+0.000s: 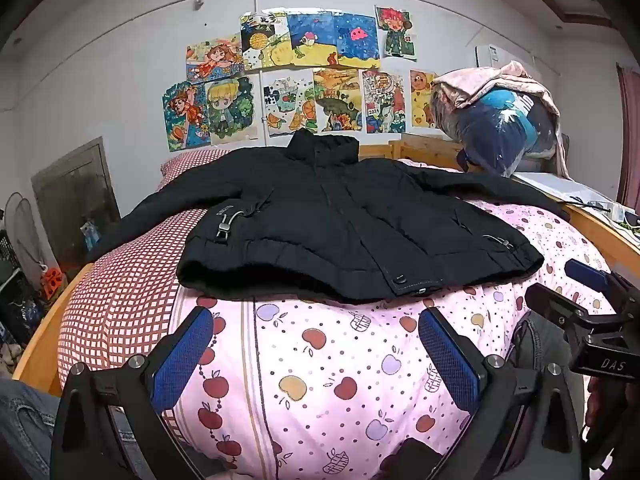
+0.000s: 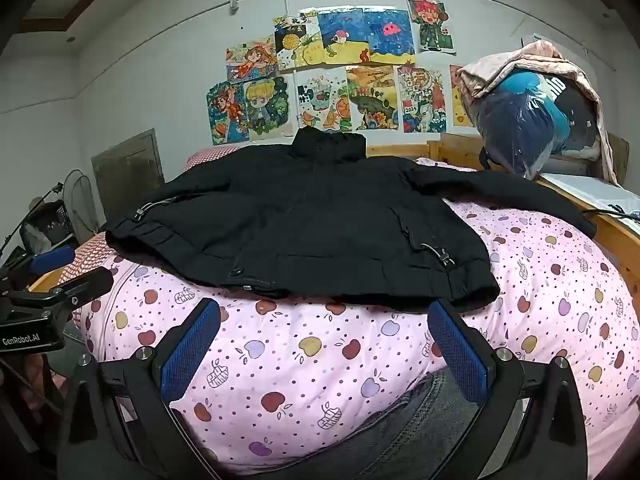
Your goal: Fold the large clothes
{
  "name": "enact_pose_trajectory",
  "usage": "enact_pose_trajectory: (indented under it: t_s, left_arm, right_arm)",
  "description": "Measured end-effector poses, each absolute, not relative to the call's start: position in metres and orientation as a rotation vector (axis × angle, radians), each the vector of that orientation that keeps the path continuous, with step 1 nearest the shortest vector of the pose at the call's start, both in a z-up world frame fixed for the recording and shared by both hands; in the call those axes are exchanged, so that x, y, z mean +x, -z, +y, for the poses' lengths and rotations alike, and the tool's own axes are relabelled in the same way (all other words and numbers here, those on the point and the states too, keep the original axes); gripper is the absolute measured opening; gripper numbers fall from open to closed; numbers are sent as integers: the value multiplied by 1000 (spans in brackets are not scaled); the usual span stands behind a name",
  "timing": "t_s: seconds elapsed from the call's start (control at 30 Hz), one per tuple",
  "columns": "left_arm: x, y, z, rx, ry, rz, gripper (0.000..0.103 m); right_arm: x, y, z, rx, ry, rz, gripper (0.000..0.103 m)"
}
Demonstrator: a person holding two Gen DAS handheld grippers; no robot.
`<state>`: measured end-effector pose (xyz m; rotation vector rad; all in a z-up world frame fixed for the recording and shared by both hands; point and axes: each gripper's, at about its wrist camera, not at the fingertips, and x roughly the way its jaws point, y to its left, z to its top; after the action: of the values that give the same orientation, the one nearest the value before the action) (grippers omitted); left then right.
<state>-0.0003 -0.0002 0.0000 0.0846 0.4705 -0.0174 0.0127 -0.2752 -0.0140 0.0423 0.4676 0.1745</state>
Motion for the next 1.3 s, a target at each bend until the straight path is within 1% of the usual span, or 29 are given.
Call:
enact_pose_trajectory:
  t_s: [1.3]
  left_arm:
    - [0,0,0,74,21,478,103]
  right_arm:
    - [13,19,-277,51,-177,503,102]
